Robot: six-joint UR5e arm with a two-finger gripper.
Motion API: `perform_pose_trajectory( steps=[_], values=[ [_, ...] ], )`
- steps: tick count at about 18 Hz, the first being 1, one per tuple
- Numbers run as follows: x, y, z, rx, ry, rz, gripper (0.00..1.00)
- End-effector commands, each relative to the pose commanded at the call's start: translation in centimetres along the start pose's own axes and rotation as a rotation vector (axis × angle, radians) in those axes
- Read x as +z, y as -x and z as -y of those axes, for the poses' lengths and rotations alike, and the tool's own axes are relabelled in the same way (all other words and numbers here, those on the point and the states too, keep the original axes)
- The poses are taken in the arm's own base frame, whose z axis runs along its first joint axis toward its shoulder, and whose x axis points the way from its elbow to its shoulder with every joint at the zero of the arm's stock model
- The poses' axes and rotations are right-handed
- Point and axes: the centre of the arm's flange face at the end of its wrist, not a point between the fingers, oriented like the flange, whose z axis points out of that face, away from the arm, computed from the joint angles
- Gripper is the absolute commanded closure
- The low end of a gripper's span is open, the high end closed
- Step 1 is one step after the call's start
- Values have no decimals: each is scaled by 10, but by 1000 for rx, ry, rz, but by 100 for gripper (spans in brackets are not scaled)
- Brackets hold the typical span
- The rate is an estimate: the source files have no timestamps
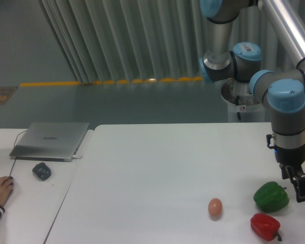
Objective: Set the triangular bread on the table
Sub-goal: 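Raise the gripper and move it away from the green pepper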
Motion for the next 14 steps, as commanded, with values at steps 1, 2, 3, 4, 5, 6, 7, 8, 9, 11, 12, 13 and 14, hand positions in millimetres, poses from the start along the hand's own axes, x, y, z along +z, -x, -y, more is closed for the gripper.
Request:
perform_pose_trajectory(
  steps=[1, 2, 3, 4, 5, 6, 7, 8, 9, 11, 12, 13, 14],
  values=[
    [1, -1, 0, 0, 0, -2, 0],
    [1, 0, 0, 0, 0, -2, 0],
    [-1, 1, 0, 0, 0, 1, 0],
    [-3, 2, -2, -5, 2, 6, 0],
    [-2, 2, -2, -5, 2, 4, 0],
    [-1, 2, -3, -6, 4, 3, 0],
    [-2, 2, -5, -15, 5, 4, 0],
    [0, 2, -5, -21, 3, 1, 0],
    [0, 3, -8, -27, 4, 2, 0],
    [2, 2, -9, -34, 5, 5, 0],
    [1, 3, -9, -39, 2, 14, 0],
    [3, 2, -10, -40, 1, 10, 0],
    [9, -2, -10, -41, 2, -1, 0]
  ],
)
